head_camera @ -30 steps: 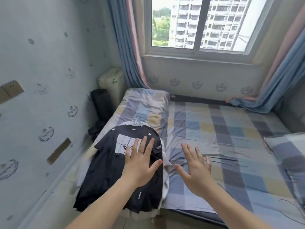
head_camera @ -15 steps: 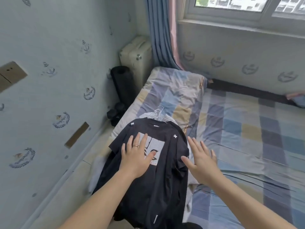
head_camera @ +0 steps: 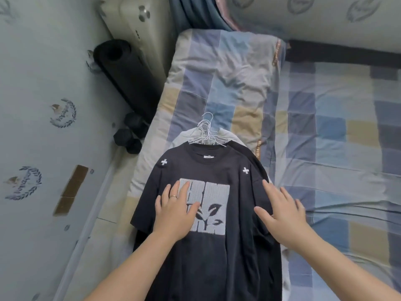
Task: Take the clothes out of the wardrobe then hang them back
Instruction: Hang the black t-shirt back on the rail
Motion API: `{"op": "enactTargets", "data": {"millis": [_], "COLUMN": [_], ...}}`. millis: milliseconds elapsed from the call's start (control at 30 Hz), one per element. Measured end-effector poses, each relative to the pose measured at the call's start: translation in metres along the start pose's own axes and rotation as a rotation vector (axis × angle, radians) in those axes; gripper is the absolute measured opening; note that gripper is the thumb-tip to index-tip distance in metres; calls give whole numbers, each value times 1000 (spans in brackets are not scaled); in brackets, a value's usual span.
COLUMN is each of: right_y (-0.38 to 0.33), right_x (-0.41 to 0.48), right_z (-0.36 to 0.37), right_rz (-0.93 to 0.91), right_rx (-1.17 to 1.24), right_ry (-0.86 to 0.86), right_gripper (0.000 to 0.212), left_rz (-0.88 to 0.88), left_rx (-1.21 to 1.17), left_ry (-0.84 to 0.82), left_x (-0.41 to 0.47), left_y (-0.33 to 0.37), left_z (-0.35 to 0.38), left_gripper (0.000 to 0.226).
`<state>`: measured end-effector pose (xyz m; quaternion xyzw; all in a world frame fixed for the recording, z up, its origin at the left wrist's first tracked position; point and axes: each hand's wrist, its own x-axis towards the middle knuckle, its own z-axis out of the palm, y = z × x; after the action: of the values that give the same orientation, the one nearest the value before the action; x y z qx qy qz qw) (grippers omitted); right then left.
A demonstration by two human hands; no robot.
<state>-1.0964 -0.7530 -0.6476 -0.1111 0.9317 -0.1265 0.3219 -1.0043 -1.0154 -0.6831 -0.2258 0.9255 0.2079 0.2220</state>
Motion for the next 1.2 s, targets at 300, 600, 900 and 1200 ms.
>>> {"op": "enactTargets", "data": {"millis": [300, 600, 900, 1200], "right_y": [-4, -4, -11, 3], "right_x": [174, 310, 325, 248], "right_z": [85, 135, 116, 44], "right_rz": [93, 112, 131, -24], "right_rx": [57, -37, 52, 248], "right_ry": [1, 108, 120, 246], "right_gripper": [70, 72, 67, 25], "left_rz": [-7, -2, 152, 244], "left_rx": [-1, -34, -151, -265], "left_ry": [24, 174, 323, 277], "left_x": [200, 311, 311, 248], "left_y": [-70, -88, -96, -76], "left_z": [57, 71, 57, -5], "left_gripper": [64, 57, 26, 16]}}
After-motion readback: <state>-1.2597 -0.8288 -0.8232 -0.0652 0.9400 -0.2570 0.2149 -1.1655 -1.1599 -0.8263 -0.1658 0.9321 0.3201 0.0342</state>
